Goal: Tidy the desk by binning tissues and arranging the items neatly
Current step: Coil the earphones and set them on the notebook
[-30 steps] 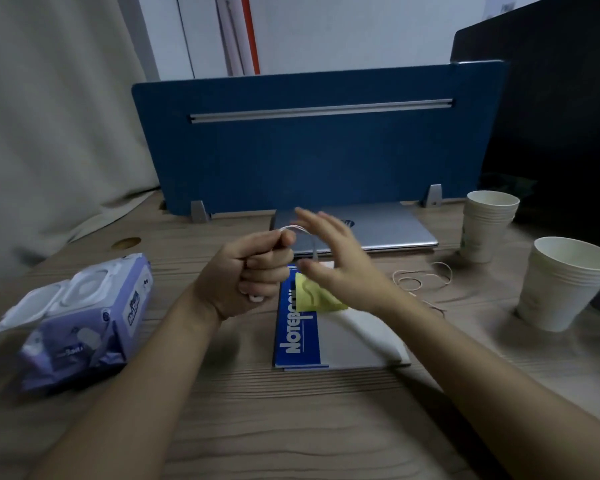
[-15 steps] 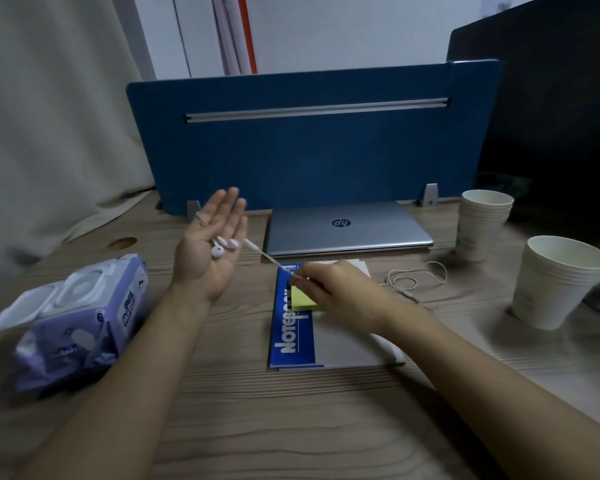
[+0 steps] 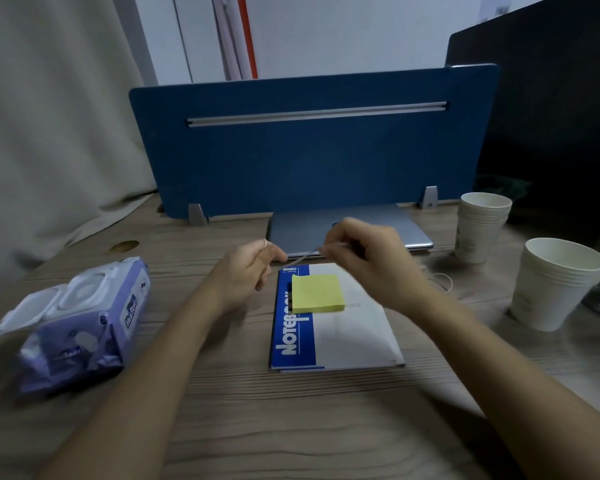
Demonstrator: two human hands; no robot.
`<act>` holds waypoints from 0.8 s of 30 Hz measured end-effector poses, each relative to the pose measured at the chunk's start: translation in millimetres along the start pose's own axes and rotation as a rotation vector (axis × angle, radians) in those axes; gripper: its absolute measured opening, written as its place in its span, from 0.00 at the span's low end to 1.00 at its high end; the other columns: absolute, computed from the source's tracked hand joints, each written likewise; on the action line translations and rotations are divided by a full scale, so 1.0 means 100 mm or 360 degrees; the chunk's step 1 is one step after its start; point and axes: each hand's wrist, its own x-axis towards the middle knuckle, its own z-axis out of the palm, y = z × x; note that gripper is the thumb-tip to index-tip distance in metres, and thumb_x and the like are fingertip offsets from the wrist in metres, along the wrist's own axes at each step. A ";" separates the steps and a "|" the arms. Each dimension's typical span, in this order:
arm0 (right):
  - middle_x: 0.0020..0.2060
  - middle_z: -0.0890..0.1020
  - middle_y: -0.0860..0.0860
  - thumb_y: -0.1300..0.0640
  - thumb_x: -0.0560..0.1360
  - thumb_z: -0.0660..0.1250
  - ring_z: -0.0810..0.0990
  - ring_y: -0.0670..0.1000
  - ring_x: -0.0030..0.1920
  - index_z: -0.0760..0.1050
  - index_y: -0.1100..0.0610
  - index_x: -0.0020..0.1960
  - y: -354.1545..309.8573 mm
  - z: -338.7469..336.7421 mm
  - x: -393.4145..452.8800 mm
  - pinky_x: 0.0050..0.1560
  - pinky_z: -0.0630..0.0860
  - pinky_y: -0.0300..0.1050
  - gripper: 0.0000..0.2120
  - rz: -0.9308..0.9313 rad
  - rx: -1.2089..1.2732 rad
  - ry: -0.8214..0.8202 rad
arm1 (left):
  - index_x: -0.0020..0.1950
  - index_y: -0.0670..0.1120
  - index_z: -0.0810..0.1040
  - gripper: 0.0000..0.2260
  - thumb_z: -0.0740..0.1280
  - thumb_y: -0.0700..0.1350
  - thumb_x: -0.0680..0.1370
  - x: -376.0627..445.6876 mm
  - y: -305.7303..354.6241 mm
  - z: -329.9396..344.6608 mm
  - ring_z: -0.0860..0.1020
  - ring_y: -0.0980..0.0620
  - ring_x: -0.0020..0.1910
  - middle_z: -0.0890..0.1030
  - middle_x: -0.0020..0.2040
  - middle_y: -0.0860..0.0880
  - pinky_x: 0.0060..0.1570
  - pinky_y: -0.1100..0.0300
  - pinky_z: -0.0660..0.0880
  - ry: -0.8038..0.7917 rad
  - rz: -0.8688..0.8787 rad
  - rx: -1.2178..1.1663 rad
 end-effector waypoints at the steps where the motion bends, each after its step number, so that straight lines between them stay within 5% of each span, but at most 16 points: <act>1: 0.33 0.79 0.45 0.54 0.76 0.70 0.75 0.45 0.33 0.75 0.52 0.43 0.03 -0.02 0.00 0.33 0.70 0.35 0.05 0.0026 0.0016 0.0090 | 0.50 0.54 0.78 0.18 0.53 0.62 0.80 0.00 0.02 -0.01 0.73 0.56 0.29 0.73 0.30 0.52 0.36 0.56 0.73 -0.0054 0.0002 -0.0017; 5: 0.31 0.76 0.44 0.56 0.74 0.72 0.75 0.47 0.31 0.77 0.56 0.43 0.14 -0.02 0.00 0.32 0.72 0.39 0.05 0.0094 0.0005 0.0272 | 0.48 0.50 0.80 0.29 0.55 0.73 0.72 -0.03 0.15 -0.04 0.69 0.56 0.28 0.70 0.27 0.53 0.34 0.57 0.73 -0.0446 -0.0071 -0.0260; 7: 0.31 0.75 0.43 0.57 0.74 0.72 0.73 0.45 0.31 0.77 0.58 0.45 0.19 -0.03 0.00 0.32 0.69 0.36 0.06 0.0103 0.0031 0.0378 | 0.46 0.49 0.81 0.30 0.60 0.74 0.69 -0.06 0.20 -0.04 0.69 0.56 0.27 0.69 0.27 0.54 0.41 0.56 0.77 -0.0652 -0.0114 -0.0473; 11: 0.31 0.74 0.41 0.57 0.74 0.72 0.71 0.42 0.32 0.77 0.55 0.45 0.30 -0.05 0.01 0.34 0.66 0.31 0.04 0.0144 0.0044 0.0513 | 0.44 0.47 0.81 0.16 0.70 0.60 0.74 -0.11 0.24 -0.14 0.72 0.56 0.25 0.69 0.24 0.54 0.54 0.50 0.78 -0.1183 -0.0144 -0.1134; 14: 0.29 0.75 0.43 0.54 0.74 0.71 0.71 0.45 0.31 0.76 0.52 0.42 0.39 -0.02 0.00 0.32 0.67 0.34 0.05 0.0229 0.0047 0.0478 | 0.48 0.43 0.80 0.08 0.66 0.48 0.80 -0.12 0.26 -0.21 0.80 0.56 0.29 0.73 0.24 0.54 0.55 0.52 0.78 -0.1404 0.0050 -0.1621; 17: 0.31 0.78 0.45 0.51 0.78 0.67 0.76 0.49 0.33 0.77 0.50 0.43 0.49 0.03 -0.02 0.36 0.73 0.46 0.05 0.0341 -0.0115 0.0175 | 0.56 0.33 0.75 0.11 0.57 0.38 0.83 -0.12 0.25 -0.25 0.83 0.44 0.44 0.83 0.38 0.42 0.54 0.49 0.78 -0.1331 0.0247 -0.2323; 20: 0.35 0.81 0.42 0.52 0.80 0.64 0.76 0.41 0.33 0.81 0.51 0.50 0.47 0.09 -0.06 0.36 0.72 0.46 0.08 0.0267 -0.0246 -0.0231 | 0.68 0.29 0.67 0.16 0.52 0.31 0.81 -0.07 0.21 -0.30 0.78 0.36 0.61 0.76 0.63 0.31 0.60 0.49 0.77 -0.0995 0.0260 -0.2834; 24: 0.56 0.84 0.47 0.52 0.82 0.60 0.81 0.47 0.52 0.79 0.52 0.63 0.31 0.20 -0.10 0.52 0.76 0.44 0.14 0.0113 -0.0358 -0.0693 | 0.73 0.34 0.63 0.24 0.56 0.31 0.76 0.04 0.15 -0.28 0.72 0.45 0.70 0.71 0.72 0.39 0.62 0.58 0.75 -0.0181 0.0223 -0.2499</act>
